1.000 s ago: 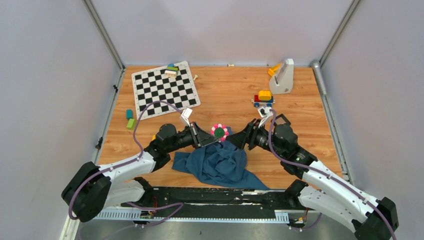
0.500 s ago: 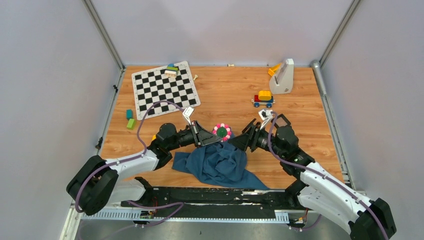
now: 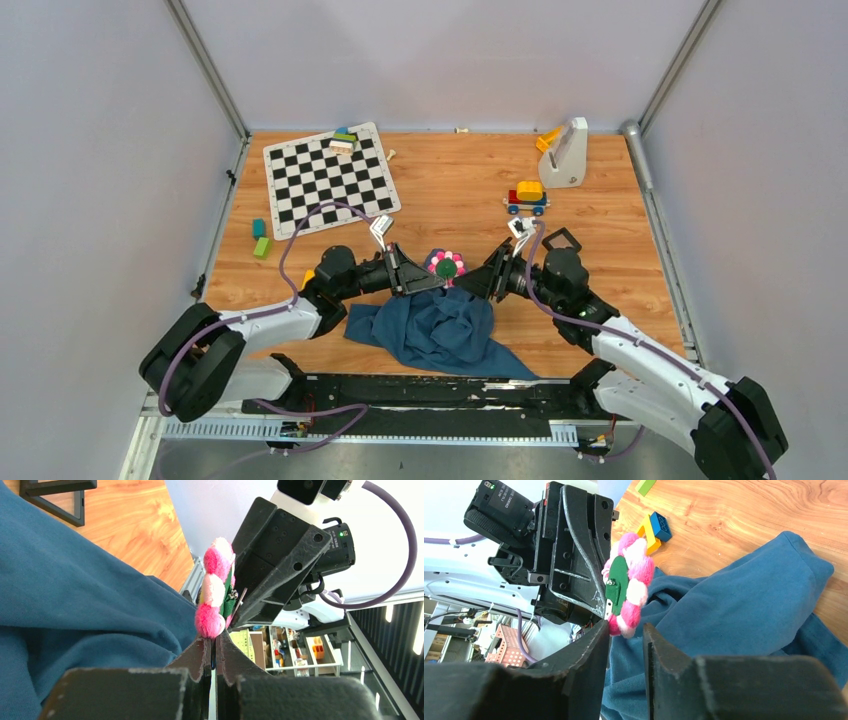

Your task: Remove the brooch from the garment

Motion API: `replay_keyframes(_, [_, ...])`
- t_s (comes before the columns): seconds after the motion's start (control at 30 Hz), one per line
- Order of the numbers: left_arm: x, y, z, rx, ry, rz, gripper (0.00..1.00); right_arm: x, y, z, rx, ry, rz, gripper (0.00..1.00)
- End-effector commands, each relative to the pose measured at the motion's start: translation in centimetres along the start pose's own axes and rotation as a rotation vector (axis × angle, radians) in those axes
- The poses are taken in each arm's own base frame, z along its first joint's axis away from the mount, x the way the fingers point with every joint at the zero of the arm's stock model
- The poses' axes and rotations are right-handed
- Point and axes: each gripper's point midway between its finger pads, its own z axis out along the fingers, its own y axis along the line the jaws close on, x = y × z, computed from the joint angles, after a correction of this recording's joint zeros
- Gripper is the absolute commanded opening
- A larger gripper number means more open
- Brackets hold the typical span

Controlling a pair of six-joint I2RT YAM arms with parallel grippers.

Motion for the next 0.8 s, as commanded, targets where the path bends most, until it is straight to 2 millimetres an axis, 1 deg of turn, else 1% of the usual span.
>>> replay_keyframes(0.0, [-0.22,-1.50,0.30,0.059,0.022,0.035,0.00,-2.30,1.46,0.44,-0.042,-0.053,-0.027,0.30])
replay_keyframes(0.13, [0.13,-1.68,0.25,0.076,0.042,0.026,0.00,-2.30,1.24,0.56,-0.036,-0.052,-0.021,0.29])
replay_keyframes(0.47, [0.65,-1.25,0.29,0.068,0.063,0.031,0.00,-2.38,0.94,0.69,-0.029,-0.054,-0.010,0.29])
replay_keyframes(0.53, [0.68,-1.16,0.28,0.068,0.065,0.038,0.06,-2.42,0.93,0.71,-0.029,-0.055,-0.008,0.25])
replay_keyframes(0.57, [0.66,-1.20,0.26,0.069,0.064,0.040,0.15,-2.41,0.98,0.73,-0.032,-0.055,-0.008,0.23])
replay_keyframes(0.6, [0.64,-1.25,0.22,0.073,0.059,0.045,0.20,-2.41,0.98,0.72,-0.033,-0.054,-0.008,0.21])
replay_keyframes(0.63, [0.63,-1.28,0.15,0.075,0.056,0.048,0.28,-2.36,1.03,0.71,-0.036,-0.052,-0.009,0.20])
replay_keyframes(0.67, [0.57,-1.31,0.14,0.077,0.051,0.053,0.32,-2.35,0.99,0.73,-0.035,-0.051,-0.008,0.19])
replay_keyframes(0.7, [0.56,-1.37,0.09,0.078,0.048,0.056,0.39,-2.27,1.04,0.73,-0.038,-0.048,-0.007,0.18])
replay_keyframes(0.73, [0.46,-1.43,0.08,0.079,0.042,0.061,0.42,-2.24,1.07,0.73,-0.040,-0.046,-0.004,0.17])
replay_keyframes(0.77, [0.44,-1.45,0.04,0.080,0.039,0.066,0.49,-2.18,1.12,0.72,-0.043,-0.044,-0.002,0.16])
